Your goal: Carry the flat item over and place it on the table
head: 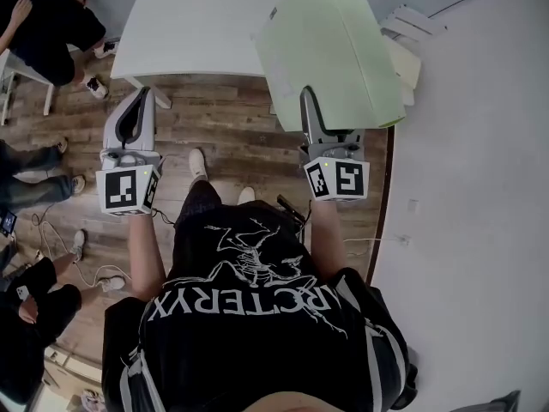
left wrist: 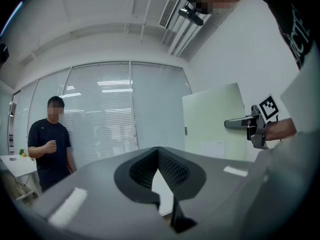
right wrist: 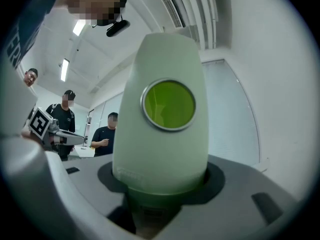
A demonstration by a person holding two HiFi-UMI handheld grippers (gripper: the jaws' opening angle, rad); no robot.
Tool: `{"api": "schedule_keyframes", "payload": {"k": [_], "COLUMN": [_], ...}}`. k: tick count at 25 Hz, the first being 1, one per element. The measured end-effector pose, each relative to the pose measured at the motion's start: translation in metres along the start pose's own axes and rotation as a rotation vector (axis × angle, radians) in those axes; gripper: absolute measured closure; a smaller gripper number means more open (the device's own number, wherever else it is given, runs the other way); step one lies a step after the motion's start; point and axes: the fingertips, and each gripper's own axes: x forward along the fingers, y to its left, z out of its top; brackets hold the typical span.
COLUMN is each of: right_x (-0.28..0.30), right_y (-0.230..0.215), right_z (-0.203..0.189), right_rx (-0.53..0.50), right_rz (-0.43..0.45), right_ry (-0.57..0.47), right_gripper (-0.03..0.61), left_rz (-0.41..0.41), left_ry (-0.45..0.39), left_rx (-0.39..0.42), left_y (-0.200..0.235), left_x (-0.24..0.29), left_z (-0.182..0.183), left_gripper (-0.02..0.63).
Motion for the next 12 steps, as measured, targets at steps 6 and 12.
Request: {"api": "schedule_keyframes", "payload": {"k": [6,12], "right_x": [0.079,0.17], "right_y": [0.001,0.004], "right_z": [-0.013,-0.013], "right_rx": [-0.031,-0.045], "right_rz": [-0.033,-0.112], "right_ry": [0.005,0.008], "right_gripper": [0.321,0.321], "left_rz": [-0.036,-0.1], "left_ry": [-0.02,-0.033], "left_rx": [-0.007,0.015], "left_y": [0.057,0.135], "left_x": [0.071,0.151], "left_z": [-0.021,-0.021], "left_gripper": [0.607,0.607]}}
